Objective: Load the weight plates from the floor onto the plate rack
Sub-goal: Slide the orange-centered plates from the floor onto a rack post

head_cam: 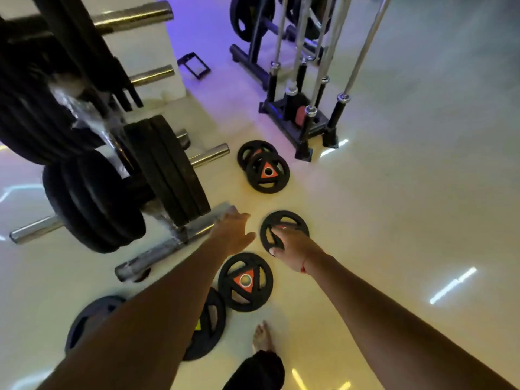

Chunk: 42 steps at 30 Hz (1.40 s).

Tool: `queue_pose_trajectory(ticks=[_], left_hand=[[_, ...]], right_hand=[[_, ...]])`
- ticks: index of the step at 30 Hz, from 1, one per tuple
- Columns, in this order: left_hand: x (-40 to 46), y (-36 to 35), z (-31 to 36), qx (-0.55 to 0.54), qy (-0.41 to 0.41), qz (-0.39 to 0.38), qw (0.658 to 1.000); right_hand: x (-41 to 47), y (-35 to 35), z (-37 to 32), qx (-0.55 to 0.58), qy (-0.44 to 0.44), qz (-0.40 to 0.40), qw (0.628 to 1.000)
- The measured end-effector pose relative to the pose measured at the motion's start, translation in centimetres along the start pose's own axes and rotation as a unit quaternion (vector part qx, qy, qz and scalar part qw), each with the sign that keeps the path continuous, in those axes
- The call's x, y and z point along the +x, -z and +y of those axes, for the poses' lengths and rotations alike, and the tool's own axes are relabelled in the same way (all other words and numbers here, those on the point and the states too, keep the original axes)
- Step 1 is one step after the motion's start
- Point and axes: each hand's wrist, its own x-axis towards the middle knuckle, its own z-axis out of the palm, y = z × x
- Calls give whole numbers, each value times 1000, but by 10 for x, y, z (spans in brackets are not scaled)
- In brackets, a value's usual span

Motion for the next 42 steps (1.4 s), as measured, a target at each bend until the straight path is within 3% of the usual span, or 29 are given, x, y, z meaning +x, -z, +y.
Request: queue_pose_trajectory(ticks=[8,18,29,36,39,42], left_hand=[[48,-98,-40,-122,168,-30,978],[149,-318,-94,-247,337,-32,908],[217,-529,-163,-319,437,-2,841],[270,-565,-204,-224,440,69,867],[279,-572,-224,-180,456,58,869],[281,-584,-238,-222,467,29,855]], right_hand=[[124,-58,48,-20,60,-120,991],[295,-239,133,-24,76,-223,971],[437,-410,212,-19,-40,-190,981],[455,-472,244,64,-230,-151,959],[454,-492,252,102,-260,-124,952],[454,-506,257,96,-262,-83,957]])
